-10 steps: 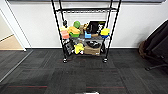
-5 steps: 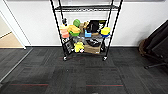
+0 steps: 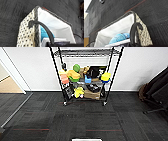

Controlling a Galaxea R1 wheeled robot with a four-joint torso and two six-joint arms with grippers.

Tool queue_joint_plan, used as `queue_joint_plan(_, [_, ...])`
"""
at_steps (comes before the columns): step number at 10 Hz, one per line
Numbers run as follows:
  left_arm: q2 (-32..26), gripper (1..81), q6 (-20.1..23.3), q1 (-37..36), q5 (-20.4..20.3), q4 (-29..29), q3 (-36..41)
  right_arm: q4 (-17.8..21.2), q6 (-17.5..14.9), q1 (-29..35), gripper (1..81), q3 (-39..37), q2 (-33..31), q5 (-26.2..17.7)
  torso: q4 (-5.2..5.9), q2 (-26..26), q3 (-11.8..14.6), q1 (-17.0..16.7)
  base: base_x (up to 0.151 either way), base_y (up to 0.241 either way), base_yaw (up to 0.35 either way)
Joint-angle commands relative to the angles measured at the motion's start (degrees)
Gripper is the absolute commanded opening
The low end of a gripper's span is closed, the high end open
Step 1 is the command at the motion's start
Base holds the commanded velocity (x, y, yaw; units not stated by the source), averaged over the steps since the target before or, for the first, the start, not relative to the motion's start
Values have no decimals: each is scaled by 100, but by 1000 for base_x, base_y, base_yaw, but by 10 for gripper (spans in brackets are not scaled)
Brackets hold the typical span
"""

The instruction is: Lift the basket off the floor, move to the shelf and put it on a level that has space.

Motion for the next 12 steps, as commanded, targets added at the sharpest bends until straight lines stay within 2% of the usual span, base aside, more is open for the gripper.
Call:
queue_joint_plan(1, [-86, 10, -56, -620, 256, -84, 464, 111, 61, 649, 10, 609, -289, -202, 0, 562, 293, -363, 0, 0, 0])
queue_joint_plan(8, [-860, 10, -56, -629, -26, -76, 1501, 41, 43, 745, 10, 1391, -807, -202, 0, 1887, 862, -1215, 0, 0, 0])
queue_joint_plan(9, [-903, 10, -56, -629, -34, -76, 1519, 41, 43, 772, 10, 1470, -868, -228, 0, 2107, 673, -1359, 0, 0, 0])
queue_joint_plan(12, [-947, 10, -64, -637, -359, -84, 1528, 41, 52, 930, 10, 1549, -939, -272, 0, 2701, 732, -1751, 0, 0, 0])
